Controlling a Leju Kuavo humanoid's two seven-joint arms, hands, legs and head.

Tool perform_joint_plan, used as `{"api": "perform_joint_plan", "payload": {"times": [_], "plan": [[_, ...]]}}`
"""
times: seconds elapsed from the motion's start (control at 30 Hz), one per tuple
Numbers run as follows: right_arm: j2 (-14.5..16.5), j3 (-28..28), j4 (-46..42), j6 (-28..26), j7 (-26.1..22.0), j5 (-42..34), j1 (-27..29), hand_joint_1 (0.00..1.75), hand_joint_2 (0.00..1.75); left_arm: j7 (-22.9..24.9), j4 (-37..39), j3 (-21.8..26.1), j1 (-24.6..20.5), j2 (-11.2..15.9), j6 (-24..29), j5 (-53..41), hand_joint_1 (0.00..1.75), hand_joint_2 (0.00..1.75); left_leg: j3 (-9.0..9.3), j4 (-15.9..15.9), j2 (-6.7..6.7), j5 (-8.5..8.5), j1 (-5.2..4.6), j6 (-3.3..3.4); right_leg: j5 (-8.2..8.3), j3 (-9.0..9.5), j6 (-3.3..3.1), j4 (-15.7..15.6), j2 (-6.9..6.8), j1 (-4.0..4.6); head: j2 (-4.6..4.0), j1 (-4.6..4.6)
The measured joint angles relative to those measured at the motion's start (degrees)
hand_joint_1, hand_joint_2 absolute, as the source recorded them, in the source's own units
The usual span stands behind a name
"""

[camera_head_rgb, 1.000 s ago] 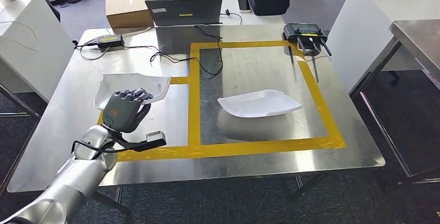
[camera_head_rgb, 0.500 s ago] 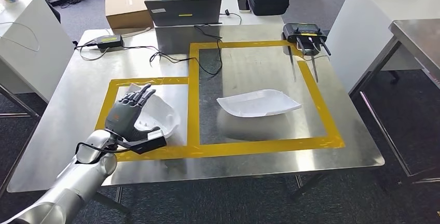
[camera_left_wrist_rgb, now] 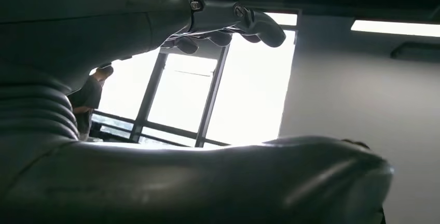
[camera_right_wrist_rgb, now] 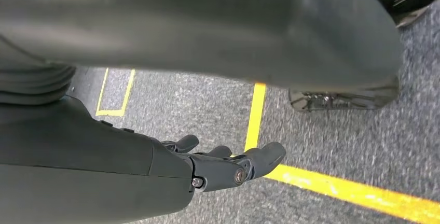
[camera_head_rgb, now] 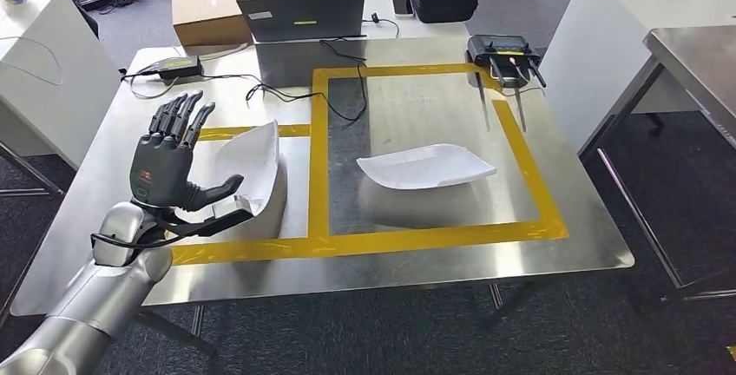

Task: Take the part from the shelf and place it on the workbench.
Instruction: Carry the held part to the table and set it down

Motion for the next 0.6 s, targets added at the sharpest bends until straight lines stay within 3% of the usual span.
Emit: {"api": "perform_joint_plan", "payload": {"times": [0.07,0.17,0.2,0.27,0.33,0.37,0.4,0.43,0.5,0.57,0.6], "plan": [[0.07,-0.07,0.00,0.04,-0.10,0.08,-0.10,0.00,0.00,0.78,-4.57,1.30,0.76,1.06,0.02,-0.52,0.00,0.00,-0.50,0.44,-0.07,0.30,0.01,-0.98,1.15,2.09,-0.56,-4.04,0.42,0.14,0.00,0.02],[0.13,-0.13,0.00,0.40,-0.08,1.01,-0.06,0.00,0.00,2.67,-13.43,4.48,4.40,3.18,0.11,-3.29,0.00,0.00,-0.78,0.39,-0.13,0.83,-0.07,-2.39,1.51,1.28,-2.23,-4.22,0.74,0.25,0.00,-0.02],[0.13,-0.13,0.00,0.49,0.05,1.53,-0.03,0.00,0.00,3.33,-16.84,5.86,6.33,4.00,0.14,-4.49,0.00,0.00,-1.08,0.79,-0.14,0.13,0.02,-2.75,1.87,0.98,-2.80,-4.19,0.73,0.21,0.00,-0.04],[0.07,-0.13,0.00,0.53,0.27,2.35,0.08,0.00,0.00,4.29,-23.45,8.86,10.37,5.52,0.14,-6.58,0.00,0.00,-2.62,4.80,-0.18,-3.92,0.08,-3.15,2.73,0.15,-3.76,-4.30,0.74,0.20,0.00,-0.09],[0.01,-0.13,0.00,0.52,0.30,2.69,0.22,0.00,0.00,4.72,-28.33,11.51,13.37,6.52,0.14,-7.74,0.00,0.00,-4.81,11.95,-0.21,-8.77,0.02,-3.24,3.62,-1.03,-4.17,-4.28,0.74,0.52,0.00,-0.13],[0.00,-0.13,0.00,0.52,0.28,2.77,0.25,0.00,0.00,4.79,-30.17,12.52,14.52,6.87,0.13,-7.99,0.00,0.00,-5.35,14.82,-0.22,-9.95,-0.02,-3.18,4.10,-1.67,-4.27,-4.26,0.67,0.74,0.00,-0.13],[0.00,-0.13,0.00,0.52,0.21,2.81,0.25,0.00,0.00,4.81,-31.72,13.31,15.56,7.14,0.13,-8.27,0.00,0.00,-4.96,15.97,-0.23,-9.93,-0.08,-2.98,4.59,-2.33,-4.33,-4.25,0.57,0.95,0.00,-0.13],[-0.01,-0.13,0.00,0.52,0.10,2.85,0.22,0.00,0.00,4.71,-33.23,14.08,16.57,7.38,0.13,-8.66,0.00,0.00,-3.69,15.41,-0.23,-9.10,-0.17,-2.69,5.08,-2.98,-4.36,-4.24,0.49,1.14,0.00,-0.13],[-0.02,-0.13,0.00,0.68,-0.08,2.96,0.12,0.00,0.00,4.31,-36.34,15.78,18.43,7.63,0.13,-9.81,0.00,0.00,1.84,8.61,-0.26,-7.18,-0.58,-1.66,6.07,-4.08,-4.28,-4.22,0.45,1.39,0.00,-0.11],[-0.09,-0.13,0.00,1.10,0.18,3.10,0.07,0.00,0.00,4.06,-39.45,17.65,20.04,7.55,0.13,-11.24,0.00,0.00,6.68,1.77,-0.20,-7.05,-1.13,-1.00,6.97,-4.58,-3.85,-4.31,0.48,1.51,0.00,-0.02],[-0.16,-0.13,0.00,1.31,0.36,3.11,0.06,0.00,0.00,4.30,-40.60,18.37,20.65,7.44,0.13,-12.00,0.00,0.00,7.64,0.09,-0.19,-7.35,-1.38,-0.81,7.37,-4.57,-3.50,-4.46,0.47,1.45,0.00,-0.05]]}}
